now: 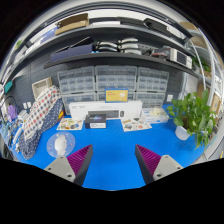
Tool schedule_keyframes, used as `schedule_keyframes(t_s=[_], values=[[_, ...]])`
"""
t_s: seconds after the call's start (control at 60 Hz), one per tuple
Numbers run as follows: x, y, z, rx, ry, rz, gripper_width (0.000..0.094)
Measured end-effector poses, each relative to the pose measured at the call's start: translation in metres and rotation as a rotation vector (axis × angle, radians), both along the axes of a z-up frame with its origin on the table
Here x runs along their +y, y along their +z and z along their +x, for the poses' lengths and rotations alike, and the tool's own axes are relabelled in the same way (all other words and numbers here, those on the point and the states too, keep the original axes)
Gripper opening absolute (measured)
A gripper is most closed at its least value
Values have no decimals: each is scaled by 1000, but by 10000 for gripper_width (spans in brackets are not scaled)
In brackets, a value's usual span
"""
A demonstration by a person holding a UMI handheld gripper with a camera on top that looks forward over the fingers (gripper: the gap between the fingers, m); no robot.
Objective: Arrange mouse
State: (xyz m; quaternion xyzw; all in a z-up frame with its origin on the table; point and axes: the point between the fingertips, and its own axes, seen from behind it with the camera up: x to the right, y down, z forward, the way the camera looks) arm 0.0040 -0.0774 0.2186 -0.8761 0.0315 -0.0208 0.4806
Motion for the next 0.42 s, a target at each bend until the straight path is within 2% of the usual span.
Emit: schedule_keyframes(t_s=[0.417], values=[[-26,7,35,13,16,30,864]])
